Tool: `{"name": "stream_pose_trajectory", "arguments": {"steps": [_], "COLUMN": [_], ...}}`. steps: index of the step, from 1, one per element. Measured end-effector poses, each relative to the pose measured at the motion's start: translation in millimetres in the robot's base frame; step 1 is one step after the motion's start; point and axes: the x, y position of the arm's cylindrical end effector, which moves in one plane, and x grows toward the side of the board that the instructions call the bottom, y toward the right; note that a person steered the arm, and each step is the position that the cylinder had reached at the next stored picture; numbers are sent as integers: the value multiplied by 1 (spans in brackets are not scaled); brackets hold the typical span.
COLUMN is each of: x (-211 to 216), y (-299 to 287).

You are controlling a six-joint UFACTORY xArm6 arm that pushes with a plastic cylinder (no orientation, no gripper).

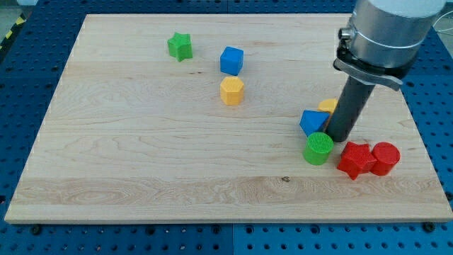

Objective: Slide the yellow hexagon closer to the blue cube

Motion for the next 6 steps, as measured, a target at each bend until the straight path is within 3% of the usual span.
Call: {"name": "stream_pose_trajectory", "arguments": {"steps": [4, 6], "x": [-24, -72], "y": [65, 114]}}
